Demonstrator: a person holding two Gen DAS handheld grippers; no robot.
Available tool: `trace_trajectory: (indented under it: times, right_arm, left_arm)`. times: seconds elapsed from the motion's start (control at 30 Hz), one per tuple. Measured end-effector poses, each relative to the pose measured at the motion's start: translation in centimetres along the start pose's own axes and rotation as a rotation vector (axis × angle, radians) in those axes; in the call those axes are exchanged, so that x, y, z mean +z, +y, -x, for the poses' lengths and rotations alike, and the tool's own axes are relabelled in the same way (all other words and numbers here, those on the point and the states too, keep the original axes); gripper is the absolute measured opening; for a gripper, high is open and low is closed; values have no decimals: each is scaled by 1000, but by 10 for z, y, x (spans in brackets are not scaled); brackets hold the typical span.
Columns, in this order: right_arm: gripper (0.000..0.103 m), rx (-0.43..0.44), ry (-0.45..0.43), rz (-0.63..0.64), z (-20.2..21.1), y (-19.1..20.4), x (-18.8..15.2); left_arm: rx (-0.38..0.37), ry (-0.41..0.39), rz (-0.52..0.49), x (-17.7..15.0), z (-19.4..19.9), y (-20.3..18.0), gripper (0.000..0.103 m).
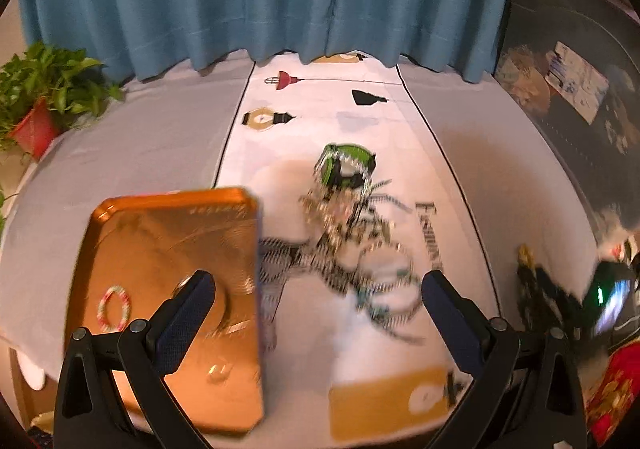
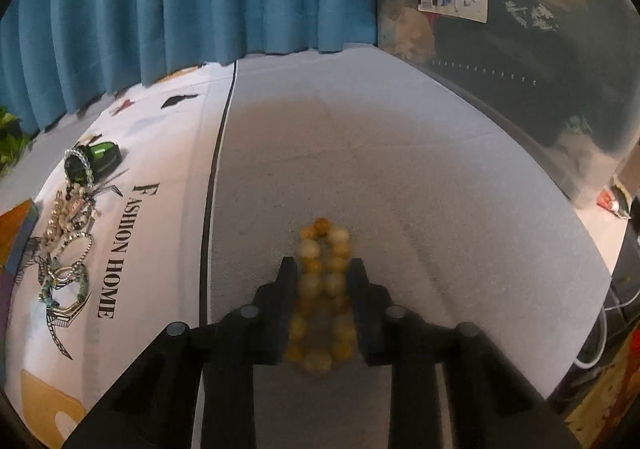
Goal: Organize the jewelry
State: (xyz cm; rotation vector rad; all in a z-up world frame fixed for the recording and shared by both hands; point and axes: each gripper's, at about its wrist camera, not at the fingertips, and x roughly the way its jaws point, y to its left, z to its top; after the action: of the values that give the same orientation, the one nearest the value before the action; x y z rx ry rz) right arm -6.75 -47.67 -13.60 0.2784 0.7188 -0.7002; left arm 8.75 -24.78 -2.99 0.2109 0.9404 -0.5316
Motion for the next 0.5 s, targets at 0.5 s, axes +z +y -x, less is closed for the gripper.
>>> trace_trajectory:
  times: [0.5]
  right_arm:
    - [27,9,-46,-63,-13,-21,7]
  left_arm:
    - [-105,237,213,105,-120,-22,98]
